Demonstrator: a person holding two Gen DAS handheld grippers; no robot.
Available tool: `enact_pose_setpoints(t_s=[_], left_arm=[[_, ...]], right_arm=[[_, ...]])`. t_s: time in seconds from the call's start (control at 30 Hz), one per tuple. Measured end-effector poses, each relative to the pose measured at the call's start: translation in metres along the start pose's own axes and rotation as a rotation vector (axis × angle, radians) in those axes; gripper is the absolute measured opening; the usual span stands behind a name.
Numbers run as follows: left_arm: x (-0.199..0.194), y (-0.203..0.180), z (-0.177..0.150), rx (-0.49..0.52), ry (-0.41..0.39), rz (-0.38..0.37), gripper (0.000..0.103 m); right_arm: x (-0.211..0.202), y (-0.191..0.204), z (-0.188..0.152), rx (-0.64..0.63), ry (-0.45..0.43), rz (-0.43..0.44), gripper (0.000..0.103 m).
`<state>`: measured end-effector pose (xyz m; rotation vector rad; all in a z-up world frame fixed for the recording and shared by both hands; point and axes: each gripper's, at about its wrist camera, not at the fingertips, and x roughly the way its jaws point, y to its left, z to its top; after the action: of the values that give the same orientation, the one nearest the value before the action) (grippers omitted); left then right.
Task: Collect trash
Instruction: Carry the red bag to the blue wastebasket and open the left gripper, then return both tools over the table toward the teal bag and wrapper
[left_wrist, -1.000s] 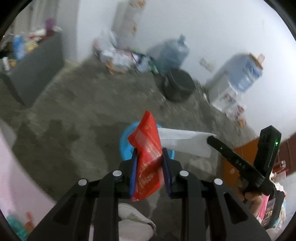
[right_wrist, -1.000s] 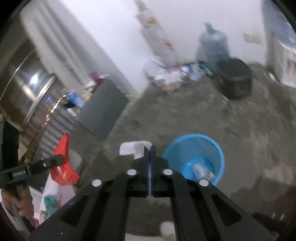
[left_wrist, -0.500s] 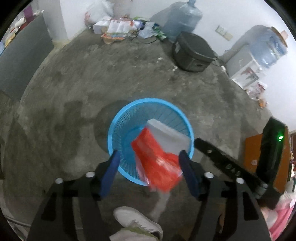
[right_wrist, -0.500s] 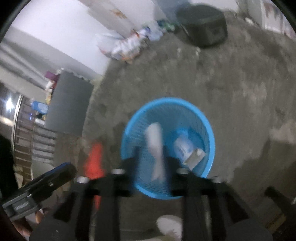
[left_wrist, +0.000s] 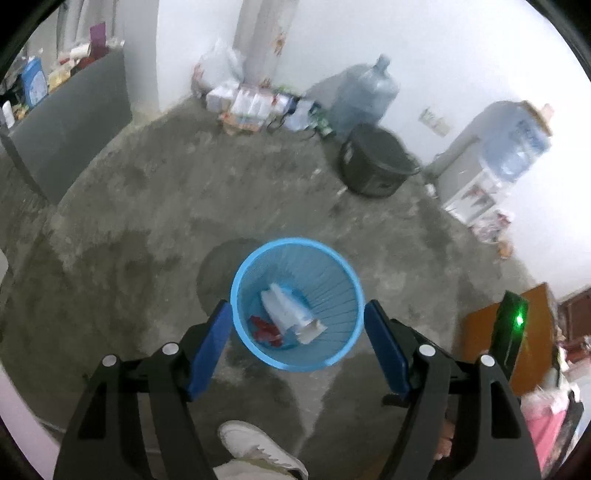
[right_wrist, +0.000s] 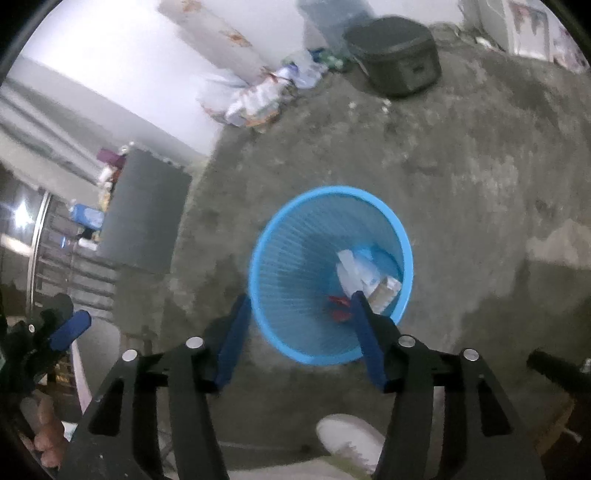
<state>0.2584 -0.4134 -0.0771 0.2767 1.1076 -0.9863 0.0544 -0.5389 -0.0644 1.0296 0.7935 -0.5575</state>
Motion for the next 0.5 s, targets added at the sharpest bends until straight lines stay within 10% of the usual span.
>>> enact_pose_setpoints(t_s=[0.2, 0.5], left_arm=[[-0.101, 0.004, -0.042, 0.172, -0.125, 0.095, 0.072], [-0.260, 0.059, -0.101, -0.008, -0.303, 0.276, 0.072]], right_arm=[[-0.045, 0.050, -0.012, -0.122, -0.024, 0.090, 0.066], [-0.089, 0.144, -0.052, -0.407, 0.005, 0.263, 0.066]])
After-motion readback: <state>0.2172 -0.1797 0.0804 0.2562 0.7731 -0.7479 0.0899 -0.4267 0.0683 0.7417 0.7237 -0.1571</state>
